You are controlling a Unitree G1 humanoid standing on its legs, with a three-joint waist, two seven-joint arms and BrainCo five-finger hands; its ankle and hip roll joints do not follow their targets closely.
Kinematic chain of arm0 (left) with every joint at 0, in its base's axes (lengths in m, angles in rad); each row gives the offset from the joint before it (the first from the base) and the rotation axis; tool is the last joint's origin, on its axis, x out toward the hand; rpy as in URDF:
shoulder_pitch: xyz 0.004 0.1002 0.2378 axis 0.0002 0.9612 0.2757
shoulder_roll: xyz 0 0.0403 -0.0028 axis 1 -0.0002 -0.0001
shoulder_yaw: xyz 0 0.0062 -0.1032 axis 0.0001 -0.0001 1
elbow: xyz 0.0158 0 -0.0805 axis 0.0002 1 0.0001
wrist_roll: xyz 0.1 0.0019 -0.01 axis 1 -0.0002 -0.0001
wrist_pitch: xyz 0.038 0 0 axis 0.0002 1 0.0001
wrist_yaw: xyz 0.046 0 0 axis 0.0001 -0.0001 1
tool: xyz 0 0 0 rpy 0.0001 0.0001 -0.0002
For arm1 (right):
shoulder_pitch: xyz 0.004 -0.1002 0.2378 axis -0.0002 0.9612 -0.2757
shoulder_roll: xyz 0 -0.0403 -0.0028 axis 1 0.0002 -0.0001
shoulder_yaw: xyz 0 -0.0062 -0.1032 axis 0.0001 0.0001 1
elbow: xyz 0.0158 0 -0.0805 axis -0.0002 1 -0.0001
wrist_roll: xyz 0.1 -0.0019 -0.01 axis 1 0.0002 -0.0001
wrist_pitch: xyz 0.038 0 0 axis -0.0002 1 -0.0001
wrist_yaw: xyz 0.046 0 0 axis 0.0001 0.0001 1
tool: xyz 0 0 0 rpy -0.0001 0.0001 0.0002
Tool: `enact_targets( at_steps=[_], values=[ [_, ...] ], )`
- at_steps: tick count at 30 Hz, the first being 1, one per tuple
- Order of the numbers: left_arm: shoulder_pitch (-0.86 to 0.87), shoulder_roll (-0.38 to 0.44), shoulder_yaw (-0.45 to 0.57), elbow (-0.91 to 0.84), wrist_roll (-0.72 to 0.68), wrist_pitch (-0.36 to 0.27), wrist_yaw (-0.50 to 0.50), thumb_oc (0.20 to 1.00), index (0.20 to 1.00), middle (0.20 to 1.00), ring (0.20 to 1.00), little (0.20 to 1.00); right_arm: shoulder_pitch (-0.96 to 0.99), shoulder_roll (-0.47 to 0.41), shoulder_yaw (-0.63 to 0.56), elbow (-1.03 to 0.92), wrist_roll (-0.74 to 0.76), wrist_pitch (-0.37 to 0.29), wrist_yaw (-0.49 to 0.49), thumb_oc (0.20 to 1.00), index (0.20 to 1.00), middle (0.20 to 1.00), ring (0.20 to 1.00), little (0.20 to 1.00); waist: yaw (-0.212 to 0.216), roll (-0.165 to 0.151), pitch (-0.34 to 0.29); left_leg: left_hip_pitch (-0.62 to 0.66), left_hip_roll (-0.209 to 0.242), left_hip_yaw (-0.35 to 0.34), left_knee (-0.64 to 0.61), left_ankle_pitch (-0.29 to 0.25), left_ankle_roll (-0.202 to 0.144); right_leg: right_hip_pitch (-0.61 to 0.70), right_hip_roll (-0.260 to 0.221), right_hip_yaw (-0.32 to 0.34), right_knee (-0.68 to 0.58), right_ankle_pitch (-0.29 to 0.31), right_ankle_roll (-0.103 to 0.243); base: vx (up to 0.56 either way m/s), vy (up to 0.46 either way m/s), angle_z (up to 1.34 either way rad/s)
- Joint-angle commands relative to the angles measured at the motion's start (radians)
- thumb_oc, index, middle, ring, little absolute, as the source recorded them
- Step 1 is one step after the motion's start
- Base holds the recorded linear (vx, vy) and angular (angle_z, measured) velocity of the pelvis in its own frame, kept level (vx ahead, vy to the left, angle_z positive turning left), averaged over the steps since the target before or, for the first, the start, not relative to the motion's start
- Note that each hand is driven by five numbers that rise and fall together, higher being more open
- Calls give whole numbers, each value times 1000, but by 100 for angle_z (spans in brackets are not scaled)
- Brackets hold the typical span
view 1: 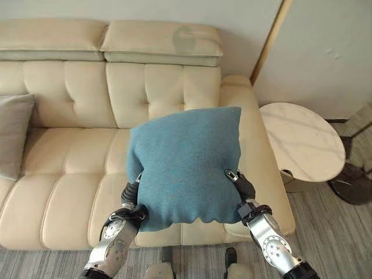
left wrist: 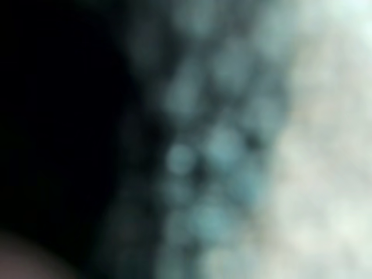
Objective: Pick up all the scattered cushions and arrange them neatly on the sofa.
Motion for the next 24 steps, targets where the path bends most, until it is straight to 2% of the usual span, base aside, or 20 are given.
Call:
enact_targets(
  at_steps=[1, 9, 12, 13, 15, 17, 18, 19, 20, 23, 24],
  values=[
    [-108, -79, -100, -187, 75, -54, -63, 200, 200, 200, 200, 200, -78, 117, 143, -91, -10, 1, 75, 200, 200, 200, 200, 200, 9, 29, -26, 65, 9, -35, 0, -115, -17, 106, 95, 5, -143, -84, -34, 39, 23, -42],
    [-155, -89, -96, -182, 112, -66, -49, 200, 200, 200, 200, 200, -134, 128, 148, -61, 0, -30, 56, 200, 200, 200, 200, 200, 18, 36, -39, 54, 16, -44, 0, -122, -29, 137, 95, -45, -215, -77, -40, 59, -32, 12],
    [-184, -91, -107, -168, 125, -72, -33, 200, 200, 200, 200, 200, -158, 132, 154, -57, 3, -41, 43, 200, 200, 200, 200, 200, 17, 42, -30, 42, 16, -52, 0, -119, -31, 130, 94, -54, -221, -78, -42, -21, -22, 11],
    [-245, -93, -129, -148, 141, -87, -15, 200, 200, 200, 200, 200, -208, 145, 164, -38, 9, -54, 27, 200, 200, 200, 200, 200, 18, 47, -3, 10, 17, -58, 0, -112, -31, 99, 91, -51, -212, -79, -43, -103, -21, 21],
    [-280, -90, -135, -143, 141, -97, -9, 200, 200, 200, 200, 200, -236, 146, 168, -29, 5, -64, 21, 200, 200, 200, 200, 200, 18, 48, 8, -9, 17, -63, 0, -107, -31, 79, 90, -49, -206, -80, -44, -124, -18, 14],
    [-516, -52, -162, -86, 160, -159, 33, 200, 200, 200, 200, 200, -460, 140, 187, -7, -46, -113, -21, 200, 200, 200, 200, 200, 18, 50, 78, -166, 19, -79, 79, -105, -27, -70, 81, -15, -141, -81, -57, -251, -17, 20],
    [-517, -51, -162, -86, 159, -160, 33, 200, 200, 200, 200, 200, -461, 140, 187, -7, -46, -113, -21, 200, 200, 200, 200, 200, 18, 50, 77, -169, 19, -79, 80, -105, -27, -73, 80, -15, -140, -81, -57, -275, -7, 10],
    [-677, -24, -186, -30, 187, -190, 58, 200, 200, 200, 200, 200, -616, 154, 181, 24, -63, -149, -51, 200, 200, 200, 200, 200, 16, 46, 96, -289, 10, -87, 157, -112, -28, -178, 74, 2, -95, -76, -66, -137, 4, -2],
    [-678, -24, -186, -29, 187, -191, 57, 200, 200, 200, 200, 200, -617, 154, 181, 25, -63, -149, -50, 200, 200, 200, 200, 200, 17, 46, 95, -292, 10, -87, 159, -113, -28, -181, 74, 2, -93, -76, -66, -197, 15, -5],
    [-938, 26, -237, 100, 242, -219, 104, 200, 200, 200, 200, 200, -837, 182, 135, 136, -74, -220, -114, 200, 200, 200, 200, 200, 11, 47, 86, -427, 12, -112, 240, -148, -37, -304, 70, 15, -28, -97, -65, 4, -7, -11],
    [-945, 27, -239, 105, 241, -221, 104, 200, 200, 200, 200, 200, -844, 182, 131, 140, -73, -220, -113, 200, 200, 200, 200, 200, 12, 45, 87, -433, 12, -113, 243, -149, -37, -310, 70, 15, -25, -98, -65, -13, -7, -6]
  ],
)
